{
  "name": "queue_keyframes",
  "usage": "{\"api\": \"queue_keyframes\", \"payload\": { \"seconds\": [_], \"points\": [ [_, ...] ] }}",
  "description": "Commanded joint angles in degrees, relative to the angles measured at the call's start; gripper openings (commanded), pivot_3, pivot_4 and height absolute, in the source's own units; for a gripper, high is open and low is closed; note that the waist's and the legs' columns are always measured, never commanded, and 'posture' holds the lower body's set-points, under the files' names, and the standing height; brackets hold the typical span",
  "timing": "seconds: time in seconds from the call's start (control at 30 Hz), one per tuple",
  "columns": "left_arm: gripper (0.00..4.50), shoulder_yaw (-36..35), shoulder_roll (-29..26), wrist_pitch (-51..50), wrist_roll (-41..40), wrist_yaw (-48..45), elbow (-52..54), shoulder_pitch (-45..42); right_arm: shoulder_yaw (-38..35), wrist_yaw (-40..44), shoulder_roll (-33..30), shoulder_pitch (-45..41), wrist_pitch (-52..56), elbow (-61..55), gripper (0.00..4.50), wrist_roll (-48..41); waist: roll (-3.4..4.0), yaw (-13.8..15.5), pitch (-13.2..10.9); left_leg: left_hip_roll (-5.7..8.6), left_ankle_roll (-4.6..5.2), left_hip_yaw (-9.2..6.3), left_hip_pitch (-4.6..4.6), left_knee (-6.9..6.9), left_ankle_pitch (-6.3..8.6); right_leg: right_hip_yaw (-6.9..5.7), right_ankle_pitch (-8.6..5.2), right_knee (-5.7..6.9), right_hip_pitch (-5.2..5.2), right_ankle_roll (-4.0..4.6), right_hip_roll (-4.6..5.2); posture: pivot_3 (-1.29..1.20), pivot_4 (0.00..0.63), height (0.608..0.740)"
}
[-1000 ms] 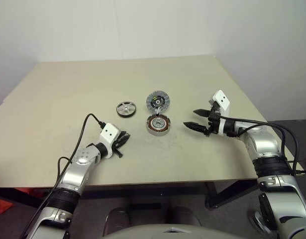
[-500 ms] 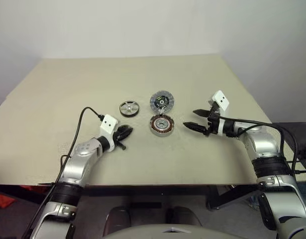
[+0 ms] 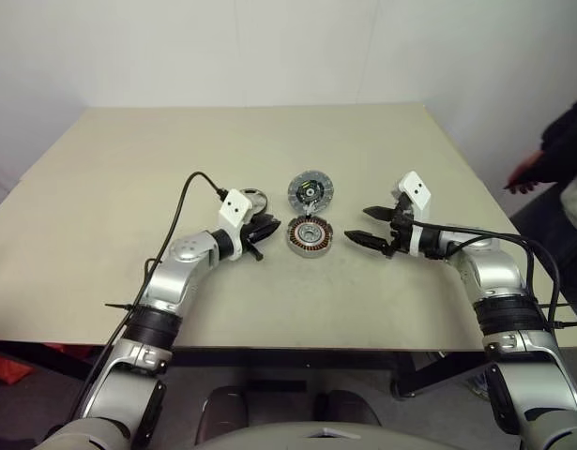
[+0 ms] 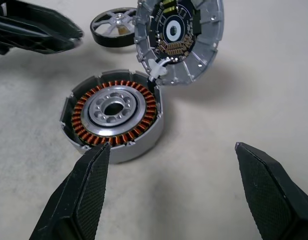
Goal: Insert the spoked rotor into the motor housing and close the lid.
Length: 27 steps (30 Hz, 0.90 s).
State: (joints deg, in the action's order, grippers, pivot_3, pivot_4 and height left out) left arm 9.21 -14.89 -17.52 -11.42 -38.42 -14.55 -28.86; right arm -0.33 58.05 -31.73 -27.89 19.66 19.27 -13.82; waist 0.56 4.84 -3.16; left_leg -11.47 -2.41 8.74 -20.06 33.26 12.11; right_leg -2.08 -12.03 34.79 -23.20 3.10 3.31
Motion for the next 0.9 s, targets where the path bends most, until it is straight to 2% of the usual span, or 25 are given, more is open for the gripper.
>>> {"api": "queue_keyframes", "payload": {
  "seconds": [0.03, 0.23, 0.9],
  "points": [
    [0.69, 2.15, 0.83, 3.67, 3.25, -1.15, -3.95, -5.04, -0.73, -0.42, -0.20, -0.67, 0.49, -3.06, 4.50, -1.16, 0.00, 0.38, 0.00, 0.01, -0.01, 0.00, 0.00, 0.02, 0.00, 0.00, 0.00, 0.00, 0.01, 0.00, 0.00, 0.00, 0.000, 0.740],
    [0.69, 3.35, 3.34, 6.20, 5.12, -2.42, -9.07, -9.46, -1.15, -0.27, -0.46, -0.59, -0.37, -1.91, 4.50, -1.07, 0.00, 0.74, 0.00, 0.02, 0.16, 0.00, -0.05, 0.04, -0.15, 0.00, 0.00, -0.02, 0.00, 0.00, 0.01, 0.00, 0.000, 0.740],
    [0.69, 6.58, 7.40, 11.63, 11.58, -3.15, -19.00, -13.13, -1.24, 0.92, -0.38, 0.10, -5.73, 3.76, 4.50, -0.61, -0.02, 0.89, -0.01, 0.06, 0.20, -0.03, -0.05, 0.08, -0.14, -0.02, 0.01, 0.02, 0.01, 0.01, 0.06, 0.00, 0.000, 0.740]
  ]
}}
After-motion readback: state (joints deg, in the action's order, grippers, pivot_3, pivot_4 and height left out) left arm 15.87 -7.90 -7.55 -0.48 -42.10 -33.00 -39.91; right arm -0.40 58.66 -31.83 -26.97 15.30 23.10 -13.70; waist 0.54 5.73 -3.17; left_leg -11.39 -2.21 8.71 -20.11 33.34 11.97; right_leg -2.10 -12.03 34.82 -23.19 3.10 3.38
